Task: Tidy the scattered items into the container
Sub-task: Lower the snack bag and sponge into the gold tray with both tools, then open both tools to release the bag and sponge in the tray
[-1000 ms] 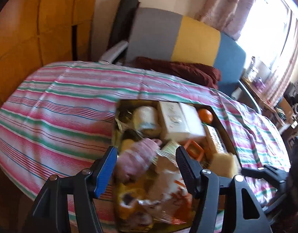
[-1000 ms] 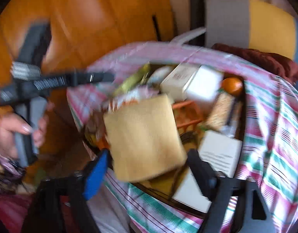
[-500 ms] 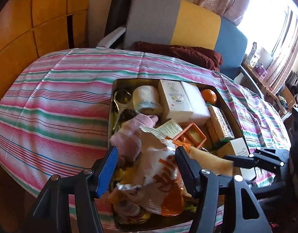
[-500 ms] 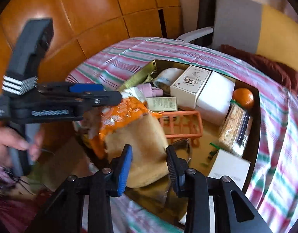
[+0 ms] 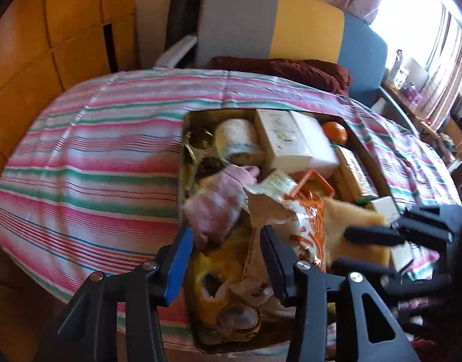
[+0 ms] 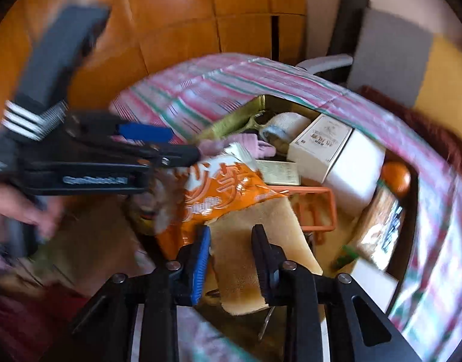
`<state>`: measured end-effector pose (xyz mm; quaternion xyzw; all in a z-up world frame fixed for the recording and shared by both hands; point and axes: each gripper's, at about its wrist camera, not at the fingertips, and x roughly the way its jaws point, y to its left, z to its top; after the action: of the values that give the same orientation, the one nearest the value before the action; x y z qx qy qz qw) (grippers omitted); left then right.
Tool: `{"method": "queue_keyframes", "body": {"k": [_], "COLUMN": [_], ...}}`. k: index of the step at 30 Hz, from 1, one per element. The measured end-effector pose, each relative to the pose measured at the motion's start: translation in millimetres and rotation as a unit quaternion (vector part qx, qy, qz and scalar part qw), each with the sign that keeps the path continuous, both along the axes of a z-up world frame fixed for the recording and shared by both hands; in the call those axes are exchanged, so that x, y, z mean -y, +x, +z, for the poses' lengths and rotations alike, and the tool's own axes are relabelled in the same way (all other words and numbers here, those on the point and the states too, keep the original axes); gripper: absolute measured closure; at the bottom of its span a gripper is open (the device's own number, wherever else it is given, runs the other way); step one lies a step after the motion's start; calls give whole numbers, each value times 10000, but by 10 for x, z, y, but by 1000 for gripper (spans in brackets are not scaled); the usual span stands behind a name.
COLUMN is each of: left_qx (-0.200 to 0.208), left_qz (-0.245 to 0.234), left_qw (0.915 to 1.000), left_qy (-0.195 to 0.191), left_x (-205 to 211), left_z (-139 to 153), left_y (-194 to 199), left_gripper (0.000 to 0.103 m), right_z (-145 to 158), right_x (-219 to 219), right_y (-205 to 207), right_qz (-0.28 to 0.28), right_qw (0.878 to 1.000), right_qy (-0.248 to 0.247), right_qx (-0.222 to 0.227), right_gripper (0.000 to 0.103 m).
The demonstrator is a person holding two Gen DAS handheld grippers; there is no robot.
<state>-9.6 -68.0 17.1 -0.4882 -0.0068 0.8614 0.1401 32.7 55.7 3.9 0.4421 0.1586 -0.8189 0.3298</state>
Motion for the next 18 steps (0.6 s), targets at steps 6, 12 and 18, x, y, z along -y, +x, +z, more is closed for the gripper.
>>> {"method": "queue_keyframes", "body": {"k": [6, 12, 18], "left_qx": [343, 222, -39], "left_qz": [-579, -351, 156], "left_qw": [9970, 9990, 9995], "left_qy": [-377, 142, 277], "left_x": [-324, -63, 203], "left_z": [-222, -1, 122], "left_y": [118, 69, 16], "left_gripper": [63, 63, 63], "right_z": [93, 257, 283], "right_x": [-337, -500, -198], "right_y": [-79, -144, -297], "right_qz": [-149, -369, -254], "right_qw": [9990, 9944, 9975], "right_qy": [139, -899, -619], "right_qx": [388, 421, 242], "right_gripper": [78, 74, 77]}}
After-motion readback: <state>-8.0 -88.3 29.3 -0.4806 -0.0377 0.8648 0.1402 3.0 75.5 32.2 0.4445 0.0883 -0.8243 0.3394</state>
